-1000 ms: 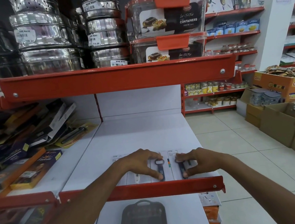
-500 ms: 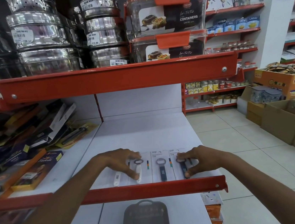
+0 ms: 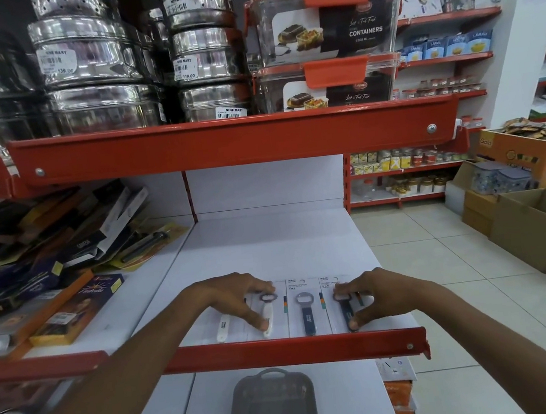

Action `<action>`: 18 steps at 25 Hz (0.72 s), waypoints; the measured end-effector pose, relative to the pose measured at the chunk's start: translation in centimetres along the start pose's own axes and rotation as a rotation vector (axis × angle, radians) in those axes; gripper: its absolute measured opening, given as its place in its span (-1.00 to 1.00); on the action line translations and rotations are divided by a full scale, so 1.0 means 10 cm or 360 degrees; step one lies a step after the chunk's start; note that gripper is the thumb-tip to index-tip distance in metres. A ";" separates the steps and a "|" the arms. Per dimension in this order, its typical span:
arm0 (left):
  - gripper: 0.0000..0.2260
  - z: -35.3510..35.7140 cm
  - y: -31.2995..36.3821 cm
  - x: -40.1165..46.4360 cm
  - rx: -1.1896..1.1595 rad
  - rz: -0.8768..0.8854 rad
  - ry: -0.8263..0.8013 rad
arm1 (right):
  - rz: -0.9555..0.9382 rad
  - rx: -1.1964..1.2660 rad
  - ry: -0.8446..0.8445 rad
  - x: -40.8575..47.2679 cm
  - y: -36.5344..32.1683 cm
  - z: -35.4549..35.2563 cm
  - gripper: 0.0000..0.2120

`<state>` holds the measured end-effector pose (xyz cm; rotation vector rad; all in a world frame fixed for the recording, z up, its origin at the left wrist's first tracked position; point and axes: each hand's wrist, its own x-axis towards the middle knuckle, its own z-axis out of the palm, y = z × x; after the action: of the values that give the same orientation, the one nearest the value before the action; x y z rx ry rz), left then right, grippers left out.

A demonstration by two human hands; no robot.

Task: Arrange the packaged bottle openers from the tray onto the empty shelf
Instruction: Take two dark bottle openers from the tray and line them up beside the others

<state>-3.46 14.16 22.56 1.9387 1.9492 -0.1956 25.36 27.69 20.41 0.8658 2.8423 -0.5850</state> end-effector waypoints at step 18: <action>0.18 0.02 -0.53 -0.38 0.0025 -0.0223 -0.0102 | -0.0002 -0.0147 -0.0051 0.12 -0.11 -0.09 -0.27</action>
<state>-8.75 10.36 22.87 1.7839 2.0477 -0.3083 23.76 27.87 21.35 0.8320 2.8158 -0.4592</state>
